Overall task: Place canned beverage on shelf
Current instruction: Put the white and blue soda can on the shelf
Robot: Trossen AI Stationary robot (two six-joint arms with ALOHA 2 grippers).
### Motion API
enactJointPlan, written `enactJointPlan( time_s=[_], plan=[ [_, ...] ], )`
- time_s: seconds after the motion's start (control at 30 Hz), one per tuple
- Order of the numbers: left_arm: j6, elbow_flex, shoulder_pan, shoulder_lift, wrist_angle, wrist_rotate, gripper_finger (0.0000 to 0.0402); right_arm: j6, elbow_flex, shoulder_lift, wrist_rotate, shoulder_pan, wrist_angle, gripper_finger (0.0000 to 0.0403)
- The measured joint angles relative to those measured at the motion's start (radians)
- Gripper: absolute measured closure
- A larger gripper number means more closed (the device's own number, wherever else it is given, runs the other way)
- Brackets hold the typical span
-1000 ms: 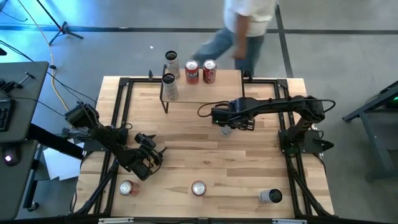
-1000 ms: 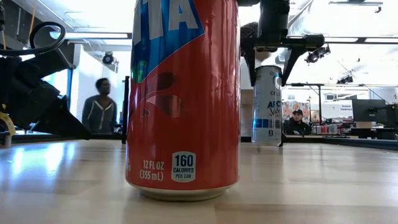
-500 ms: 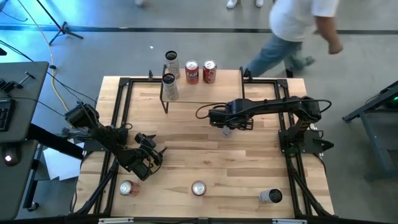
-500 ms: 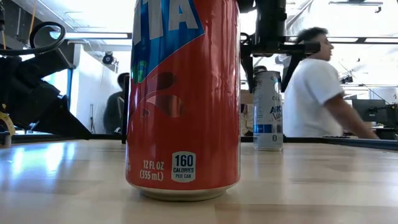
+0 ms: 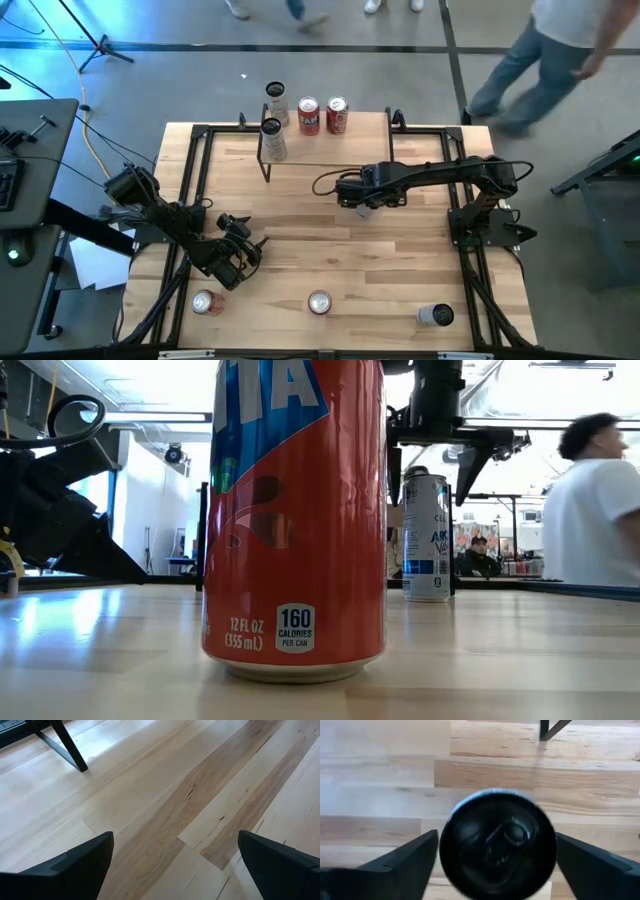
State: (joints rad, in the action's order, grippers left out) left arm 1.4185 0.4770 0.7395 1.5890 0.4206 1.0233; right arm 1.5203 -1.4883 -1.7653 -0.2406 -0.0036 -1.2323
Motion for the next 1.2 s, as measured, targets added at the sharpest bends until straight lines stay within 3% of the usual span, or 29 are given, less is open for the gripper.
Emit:
enactJointPlan(
  time_s=[0.3, 0.8, 1.07, 1.2],
  plan=[
    [0.000, 0.000, 0.000, 0.000, 0.000, 0.000, 0.0002, 0.073, 0.000, 0.009, -0.086, 0.119, -0.022, 0.0005],
    [0.001, 0.000, 0.000, 0.000, -0.005, 0.000, 0.0002, 0.298, 0.008, -0.042, -0.567, 0.428, -0.113, 0.0003],
    [0.001, 0.000, 0.000, 0.000, -0.008, 0.000, 0.0002, 0.383, 0.165, -0.057, -0.703, 0.481, -0.052, 0.0003],
    [0.001, 0.000, 0.000, 0.000, -0.008, 0.000, 0.0002, 0.392, 0.270, -0.058, -0.833, 0.513, 0.037, 0.0003]
  ],
)
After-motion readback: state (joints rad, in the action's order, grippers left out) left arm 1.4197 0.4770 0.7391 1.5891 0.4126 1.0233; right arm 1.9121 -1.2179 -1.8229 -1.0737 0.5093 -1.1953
